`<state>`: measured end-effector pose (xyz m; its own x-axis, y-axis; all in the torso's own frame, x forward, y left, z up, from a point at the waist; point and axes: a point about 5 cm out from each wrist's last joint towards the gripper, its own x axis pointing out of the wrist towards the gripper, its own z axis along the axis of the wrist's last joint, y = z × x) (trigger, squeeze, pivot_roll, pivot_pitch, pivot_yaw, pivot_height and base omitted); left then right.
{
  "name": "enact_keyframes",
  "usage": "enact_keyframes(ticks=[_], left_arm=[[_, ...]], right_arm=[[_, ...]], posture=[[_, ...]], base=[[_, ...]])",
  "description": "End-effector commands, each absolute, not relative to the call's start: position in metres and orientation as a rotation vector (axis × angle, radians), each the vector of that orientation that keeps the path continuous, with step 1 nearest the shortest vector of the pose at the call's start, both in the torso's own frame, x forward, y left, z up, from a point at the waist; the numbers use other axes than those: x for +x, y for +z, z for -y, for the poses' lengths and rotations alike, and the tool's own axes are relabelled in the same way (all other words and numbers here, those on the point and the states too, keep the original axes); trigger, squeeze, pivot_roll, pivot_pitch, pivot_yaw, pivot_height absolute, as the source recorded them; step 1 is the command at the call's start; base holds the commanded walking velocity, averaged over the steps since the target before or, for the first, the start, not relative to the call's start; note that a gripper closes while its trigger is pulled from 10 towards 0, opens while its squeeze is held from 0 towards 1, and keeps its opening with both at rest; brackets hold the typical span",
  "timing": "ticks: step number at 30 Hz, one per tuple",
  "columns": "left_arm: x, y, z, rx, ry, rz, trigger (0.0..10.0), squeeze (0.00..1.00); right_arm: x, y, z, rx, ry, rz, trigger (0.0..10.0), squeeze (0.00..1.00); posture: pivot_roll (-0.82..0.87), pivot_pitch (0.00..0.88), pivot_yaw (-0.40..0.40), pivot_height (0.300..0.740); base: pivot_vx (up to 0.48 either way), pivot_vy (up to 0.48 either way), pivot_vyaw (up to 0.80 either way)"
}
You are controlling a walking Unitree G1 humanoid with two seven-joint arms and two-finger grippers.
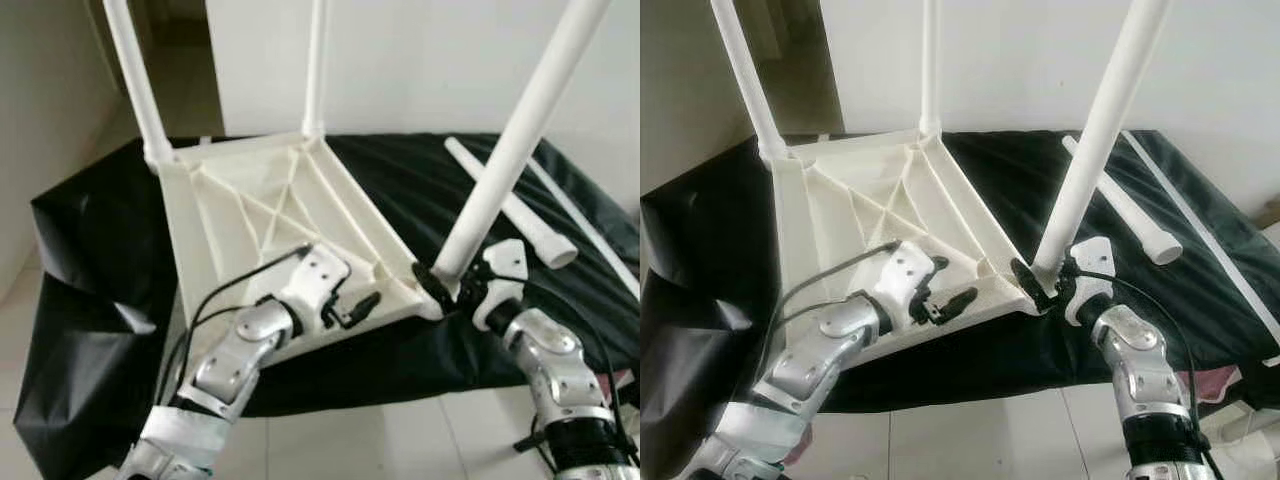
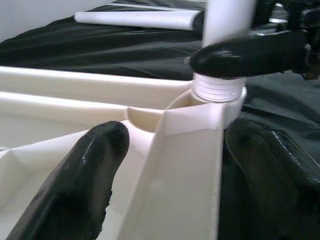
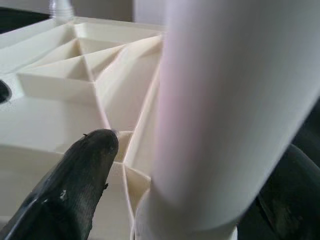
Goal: Building children table
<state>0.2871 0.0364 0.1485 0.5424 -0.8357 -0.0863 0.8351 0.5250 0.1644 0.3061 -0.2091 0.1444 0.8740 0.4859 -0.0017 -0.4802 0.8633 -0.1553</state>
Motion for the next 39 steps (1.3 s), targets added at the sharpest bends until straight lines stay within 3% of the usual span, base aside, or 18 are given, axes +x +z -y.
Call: enact_keyframes(ticks=[1, 2, 3, 4, 7, 8, 9, 19, 21, 25, 29, 39], left_arm=[[0.279, 0.144, -0.030, 0.223, -1.165, -0.017, 10.0, 0.00], [0.278, 0.144, -0.029, 0.222, -1.171, -0.016, 10.0, 0.00], [0.278, 0.144, -0.029, 0.222, -1.171, -0.016, 10.0, 0.00], [0.277, 0.144, -0.027, 0.222, -1.178, -0.013, 10.0, 0.00], [0.276, 0.144, -0.026, 0.222, -1.179, -0.012, 10.0, 0.00], [0.276, 0.144, -0.025, 0.217, -1.182, -0.013, 10.0, 0.00], [0.276, 0.145, -0.024, 0.215, -1.185, -0.013, 10.0, 0.00], [0.278, 0.145, -0.022, 0.214, -1.168, 0.002, 10.0, 0.00], [0.278, 0.145, -0.022, 0.213, -1.160, 0.001, 10.0, 0.00], [0.279, 0.145, -0.023, 0.209, -1.151, 0.000, 10.0, 0.00], [0.282, 0.144, -0.025, 0.219, -1.140, 0.000, 10.0, 0.00], [0.285, 0.144, -0.030, 0.197, -1.090, -0.003, 10.0, 0.00]], right_arm=[[0.308, 0.145, 0.212, -0.163, 0.530, 0.035, 9.0, 0.00], [0.309, 0.144, 0.213, -0.168, 0.533, 0.030, 6.2, 0.00], [0.309, 0.144, 0.213, -0.168, 0.533, 0.030, 6.2, 0.00], [0.309, 0.142, 0.214, -0.167, 0.542, 0.022, 3.7, 0.00], [0.310, 0.142, 0.214, -0.167, 0.544, 0.019, 3.7, 0.00], [0.310, 0.140, 0.214, -0.176, 0.547, 0.016, 2.3, 0.00], [0.311, 0.138, 0.213, -0.179, 0.540, 0.010, 0.0, 0.00], [0.306, 0.132, 0.214, -0.147, 0.544, 0.013, 0.0, 0.00], [0.303, 0.128, 0.214, -0.120, 0.509, 0.006, 10.0, 0.00], [0.300, 0.125, 0.214, -0.104, 0.470, 0.003, 10.0, 0.00], [0.301, 0.120, 0.199, -0.025, 0.198, -0.006, 10.0, 0.00], [0.291, 0.107, 0.181, 0.086, -0.118, -0.050, 10.0, 0.00]], posture=[[0.01, 0.000, -0.006, 0.740], [0.01, 0.000, -0.006, 0.740], [0.01, 0.000, -0.006, 0.740], [0.01, 0.000, -0.005, 0.740], [0.01, 0.000, -0.005, 0.740], [0.01, 0.000, -0.008, 0.740], [0.01, 0.000, -0.008, 0.740], [0.03, 0.000, -0.031, 0.740], [0.03, 0.000, -0.035, 0.740], [0.03, 0.000, -0.036, 0.740], [0.03, 0.000, -0.049, 0.740], [0.04, 0.000, -0.065, 0.740]], base=[[0.000, 0.000, 0.00], [0.000, 0.000, 0.00], [0.000, 0.000, 0.00], [0.000, 0.000, 0.00], [0.000, 0.000, 0.00], [0.000, 0.000, 0.00], [0.000, 0.000, 0.00], [0.000, 0.000, 0.00], [0.000, 0.000, 0.00], [0.000, 0.000, 0.00], [0.000, 0.000, 0.00], [0.000, 0.000, 0.00]])
